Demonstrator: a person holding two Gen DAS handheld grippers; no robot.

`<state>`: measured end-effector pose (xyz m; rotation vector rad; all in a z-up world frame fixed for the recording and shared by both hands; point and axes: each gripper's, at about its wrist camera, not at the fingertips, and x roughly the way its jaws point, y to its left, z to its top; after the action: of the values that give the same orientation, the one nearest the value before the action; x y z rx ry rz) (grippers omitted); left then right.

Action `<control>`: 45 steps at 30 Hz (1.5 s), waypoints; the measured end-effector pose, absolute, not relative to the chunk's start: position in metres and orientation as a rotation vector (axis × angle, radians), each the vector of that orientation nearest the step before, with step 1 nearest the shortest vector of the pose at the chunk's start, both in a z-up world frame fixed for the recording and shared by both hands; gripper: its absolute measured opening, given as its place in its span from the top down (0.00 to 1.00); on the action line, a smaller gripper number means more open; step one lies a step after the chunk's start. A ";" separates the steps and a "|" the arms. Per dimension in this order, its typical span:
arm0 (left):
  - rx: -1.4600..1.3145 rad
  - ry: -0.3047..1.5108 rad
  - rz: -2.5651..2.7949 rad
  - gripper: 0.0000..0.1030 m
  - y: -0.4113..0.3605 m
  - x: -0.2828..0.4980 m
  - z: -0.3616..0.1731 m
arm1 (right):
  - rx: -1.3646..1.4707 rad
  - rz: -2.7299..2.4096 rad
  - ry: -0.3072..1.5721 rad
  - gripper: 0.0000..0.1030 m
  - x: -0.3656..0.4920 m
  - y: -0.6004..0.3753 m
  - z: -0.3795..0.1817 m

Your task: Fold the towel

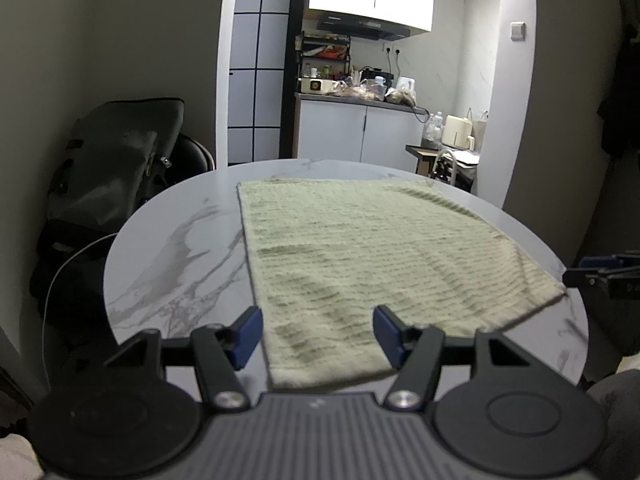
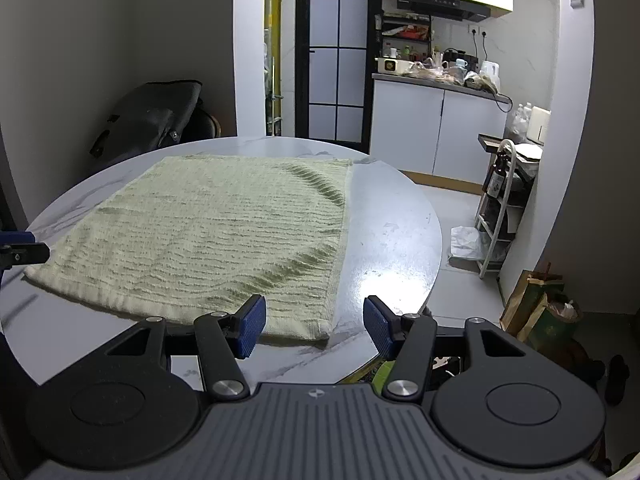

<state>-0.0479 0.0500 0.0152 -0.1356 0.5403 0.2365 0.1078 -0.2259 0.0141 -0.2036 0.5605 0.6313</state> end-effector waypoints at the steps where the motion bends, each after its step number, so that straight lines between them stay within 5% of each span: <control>1: -0.135 0.542 0.240 0.38 0.050 -0.049 0.015 | -0.205 0.633 0.560 0.43 0.108 -0.226 0.014; 15: -0.145 0.576 0.284 0.41 0.045 -0.057 0.002 | -0.241 0.666 0.522 0.43 0.104 -0.223 0.006; 22: -0.116 0.543 0.312 0.58 0.039 -0.059 -0.002 | -0.215 0.659 0.554 0.43 0.118 -0.223 0.001; 39: -0.116 0.548 0.306 0.59 0.042 -0.056 0.000 | -0.175 0.645 0.617 0.43 0.131 -0.215 -0.005; 43: -0.123 0.563 0.287 0.76 0.046 -0.053 0.002 | -0.166 0.643 0.609 0.46 0.129 -0.216 -0.006; 45: -0.136 0.572 0.275 0.80 0.048 -0.050 0.003 | -0.156 0.651 0.606 0.58 0.129 -0.218 -0.006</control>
<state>-0.0505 0.0485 0.0031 -0.1357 0.5720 0.2749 0.1294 -0.2178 -0.0058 -0.1561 0.6064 0.6511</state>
